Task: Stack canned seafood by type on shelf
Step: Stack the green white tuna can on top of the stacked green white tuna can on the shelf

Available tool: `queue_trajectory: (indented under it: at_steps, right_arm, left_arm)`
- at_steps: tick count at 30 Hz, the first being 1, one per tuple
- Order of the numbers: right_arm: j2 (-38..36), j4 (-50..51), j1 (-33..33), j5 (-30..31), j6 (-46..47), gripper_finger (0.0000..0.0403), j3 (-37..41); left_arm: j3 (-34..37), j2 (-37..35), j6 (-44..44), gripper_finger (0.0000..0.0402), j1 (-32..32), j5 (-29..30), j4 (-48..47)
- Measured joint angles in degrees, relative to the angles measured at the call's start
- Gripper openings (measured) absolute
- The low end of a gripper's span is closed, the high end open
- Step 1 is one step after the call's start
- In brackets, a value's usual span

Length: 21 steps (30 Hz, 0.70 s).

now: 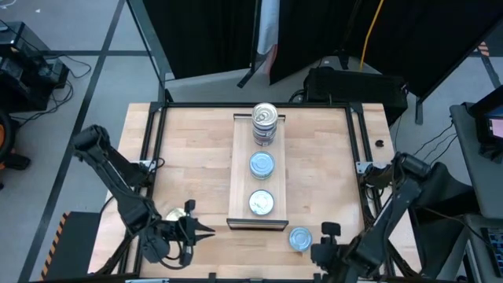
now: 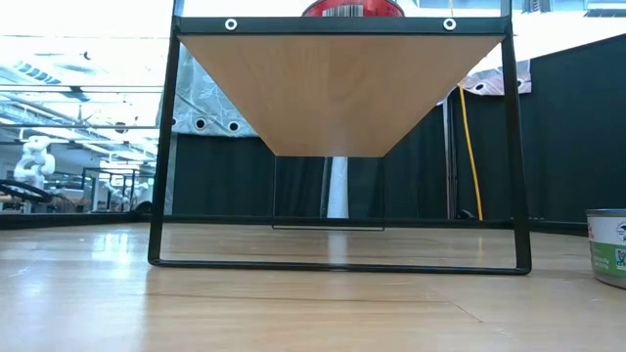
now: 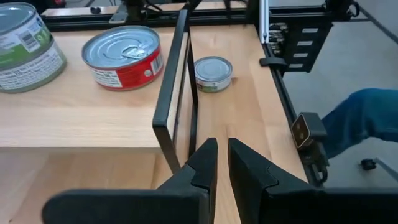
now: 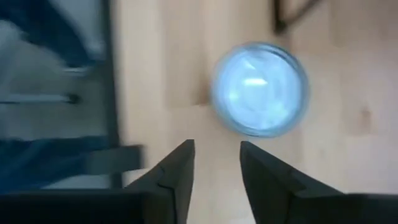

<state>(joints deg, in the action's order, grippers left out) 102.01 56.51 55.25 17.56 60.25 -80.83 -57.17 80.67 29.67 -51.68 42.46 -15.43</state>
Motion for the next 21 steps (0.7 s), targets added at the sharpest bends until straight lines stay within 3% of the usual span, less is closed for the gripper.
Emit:
queue_trajectory:
  at_steps: [11,21]
  right_arm:
    - [5.9,1.7,-2.5,-1.6,5.7,0.0011,0.0]
    - [8.8,1.5,-3.1,-2.5,11.4,0.0001,0.0]
  left_arm:
    - [0.0,1.8,1.5,0.0042,0.0,0.0,-0.1]
    - [0.0,1.7,1.1,0.0042,0.0,0.0,-0.8]
